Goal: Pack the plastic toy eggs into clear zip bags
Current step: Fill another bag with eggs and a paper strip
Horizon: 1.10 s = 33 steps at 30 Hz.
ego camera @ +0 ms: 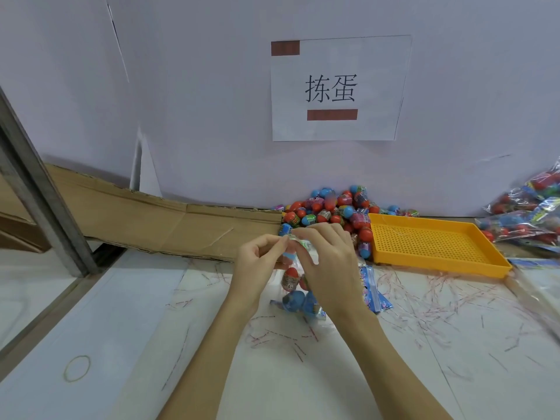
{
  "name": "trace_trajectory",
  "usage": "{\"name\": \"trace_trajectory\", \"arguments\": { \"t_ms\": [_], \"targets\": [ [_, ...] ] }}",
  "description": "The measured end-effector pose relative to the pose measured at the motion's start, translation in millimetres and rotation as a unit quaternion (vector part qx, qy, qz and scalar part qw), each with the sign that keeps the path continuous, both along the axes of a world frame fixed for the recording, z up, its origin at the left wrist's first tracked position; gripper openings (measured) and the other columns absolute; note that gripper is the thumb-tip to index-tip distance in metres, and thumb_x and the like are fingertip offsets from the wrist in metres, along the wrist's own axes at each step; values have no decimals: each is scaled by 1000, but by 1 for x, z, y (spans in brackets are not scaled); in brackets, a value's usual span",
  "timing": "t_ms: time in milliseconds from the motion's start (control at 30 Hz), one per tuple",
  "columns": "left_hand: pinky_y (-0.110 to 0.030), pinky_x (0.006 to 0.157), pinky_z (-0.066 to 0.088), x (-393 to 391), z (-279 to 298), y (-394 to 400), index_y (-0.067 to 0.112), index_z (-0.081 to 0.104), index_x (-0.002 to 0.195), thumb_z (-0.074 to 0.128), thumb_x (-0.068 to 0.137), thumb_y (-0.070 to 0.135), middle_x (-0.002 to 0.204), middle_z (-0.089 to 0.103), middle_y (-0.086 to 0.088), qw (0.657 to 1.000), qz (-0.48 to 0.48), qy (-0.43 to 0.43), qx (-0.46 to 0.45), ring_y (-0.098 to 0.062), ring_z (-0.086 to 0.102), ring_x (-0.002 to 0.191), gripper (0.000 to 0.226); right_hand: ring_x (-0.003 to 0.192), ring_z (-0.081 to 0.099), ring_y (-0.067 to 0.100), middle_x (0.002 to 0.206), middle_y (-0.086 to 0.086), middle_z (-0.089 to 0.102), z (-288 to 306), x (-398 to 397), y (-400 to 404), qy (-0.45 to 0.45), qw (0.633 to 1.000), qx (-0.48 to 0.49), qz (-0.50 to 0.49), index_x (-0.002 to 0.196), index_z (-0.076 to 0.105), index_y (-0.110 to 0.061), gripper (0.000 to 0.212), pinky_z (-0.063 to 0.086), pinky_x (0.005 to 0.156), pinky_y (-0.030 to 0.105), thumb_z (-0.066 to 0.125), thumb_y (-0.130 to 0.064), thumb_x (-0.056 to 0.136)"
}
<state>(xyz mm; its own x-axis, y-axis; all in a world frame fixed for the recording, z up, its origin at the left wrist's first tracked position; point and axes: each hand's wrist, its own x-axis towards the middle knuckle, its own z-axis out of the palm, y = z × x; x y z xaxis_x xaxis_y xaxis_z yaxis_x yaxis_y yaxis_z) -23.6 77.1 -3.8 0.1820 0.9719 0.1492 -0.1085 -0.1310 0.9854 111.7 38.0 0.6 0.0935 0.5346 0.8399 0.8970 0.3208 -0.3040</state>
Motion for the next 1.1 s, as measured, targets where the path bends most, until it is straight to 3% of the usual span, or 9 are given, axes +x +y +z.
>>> {"name": "trace_trajectory", "arguments": {
  "t_ms": [200,467,633,833,1000,1100],
  "targets": [
    [-29,78,61,-4,1,1,14,76,103,61,104,18,89,77,-1,997,-23,58,53,-19,73,83,16,85,64,23,91,4,74,-1,2,-2,29,999,-29,10,97,81,-10,16,56,73,36,73,-22,88],
    [-26,81,60,-6,1,0,15,76,107,68,98,9,92,76,4,970,-9,177,169,-13,72,89,13,84,58,17,87,-2,71,-2,6,1,33,997,-66,4,93,78,-14,5,50,73,30,77,-16,89],
    [-24,79,60,-4,2,-2,16,77,104,69,97,9,88,76,4,971,-13,168,169,-12,72,86,13,84,56,10,87,-9,65,-4,5,2,115,987,-106,27,92,73,-17,2,50,74,24,72,-16,93],
    [-18,74,56,-8,2,-1,17,78,102,69,97,10,83,76,8,972,-10,162,168,-8,71,81,12,82,55,0,86,-20,62,-1,11,1,107,984,-126,74,95,77,-22,6,41,74,9,77,-24,89],
    [-23,74,59,-5,2,-2,20,77,101,70,97,16,82,74,8,970,-19,168,177,-10,70,81,8,82,59,7,85,-15,63,-2,13,3,122,981,-139,65,95,75,-18,6,51,72,23,70,-19,96],
    [-22,73,59,-7,1,-1,18,76,101,70,98,14,82,75,6,970,-17,168,174,-10,71,80,8,85,59,6,87,-15,63,-2,11,1,118,976,-159,95,95,72,-21,4,48,75,18,68,-19,96]
  ]
}}
